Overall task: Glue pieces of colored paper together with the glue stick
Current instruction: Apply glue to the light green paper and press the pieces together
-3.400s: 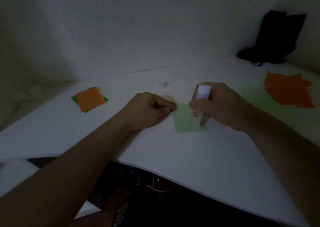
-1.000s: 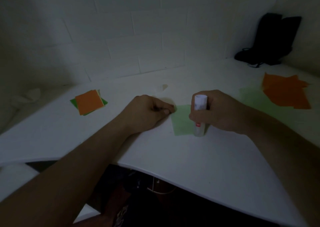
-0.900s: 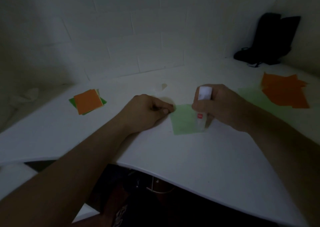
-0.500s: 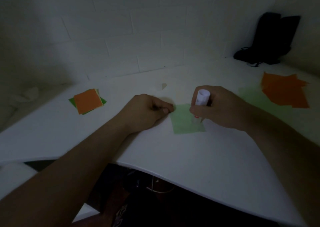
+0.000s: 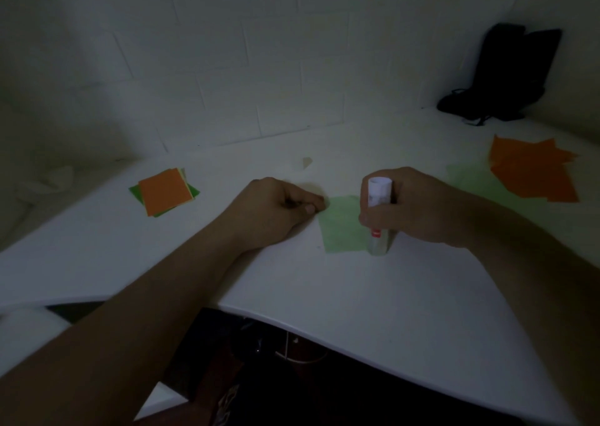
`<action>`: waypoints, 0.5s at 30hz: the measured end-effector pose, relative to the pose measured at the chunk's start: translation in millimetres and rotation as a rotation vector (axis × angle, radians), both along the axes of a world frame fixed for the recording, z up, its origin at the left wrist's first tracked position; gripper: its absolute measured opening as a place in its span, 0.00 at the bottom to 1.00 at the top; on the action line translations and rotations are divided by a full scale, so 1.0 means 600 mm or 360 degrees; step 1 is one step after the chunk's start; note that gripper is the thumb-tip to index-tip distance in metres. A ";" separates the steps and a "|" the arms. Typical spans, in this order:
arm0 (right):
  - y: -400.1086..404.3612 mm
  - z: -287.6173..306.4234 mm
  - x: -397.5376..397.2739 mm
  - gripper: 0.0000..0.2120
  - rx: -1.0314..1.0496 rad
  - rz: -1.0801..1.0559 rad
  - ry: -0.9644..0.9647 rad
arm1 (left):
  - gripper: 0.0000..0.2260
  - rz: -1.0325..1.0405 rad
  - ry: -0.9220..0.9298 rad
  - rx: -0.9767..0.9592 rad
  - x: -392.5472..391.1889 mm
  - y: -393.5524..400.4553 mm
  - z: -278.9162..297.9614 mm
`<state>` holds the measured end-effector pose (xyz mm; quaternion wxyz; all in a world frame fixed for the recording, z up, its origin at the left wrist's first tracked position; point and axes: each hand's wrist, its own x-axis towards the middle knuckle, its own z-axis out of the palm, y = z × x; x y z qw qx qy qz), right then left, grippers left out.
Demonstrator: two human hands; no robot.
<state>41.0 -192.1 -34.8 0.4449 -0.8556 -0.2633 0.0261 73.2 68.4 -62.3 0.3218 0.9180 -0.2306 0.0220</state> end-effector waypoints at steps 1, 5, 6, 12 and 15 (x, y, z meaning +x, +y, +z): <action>0.000 0.000 0.002 0.09 0.0048 -0.0024 0.0021 | 0.09 0.0000 0.0004 0.0000 0.000 0.000 0.000; -0.006 0.004 0.011 0.08 0.0318 -0.0300 -0.0118 | 0.09 0.0006 0.0027 -0.0017 0.001 0.000 0.000; -0.009 0.004 0.014 0.08 0.0266 -0.0322 -0.0198 | 0.09 0.0007 0.0028 -0.0019 0.000 0.001 0.001; -0.014 -0.003 0.011 0.07 -0.0140 -0.0146 -0.0179 | 0.09 0.0008 -0.0005 0.0010 -0.001 0.001 0.002; -0.014 0.006 0.007 0.08 -0.0128 -0.0087 -0.0121 | 0.09 0.0006 -0.0003 -0.0001 0.000 0.001 0.000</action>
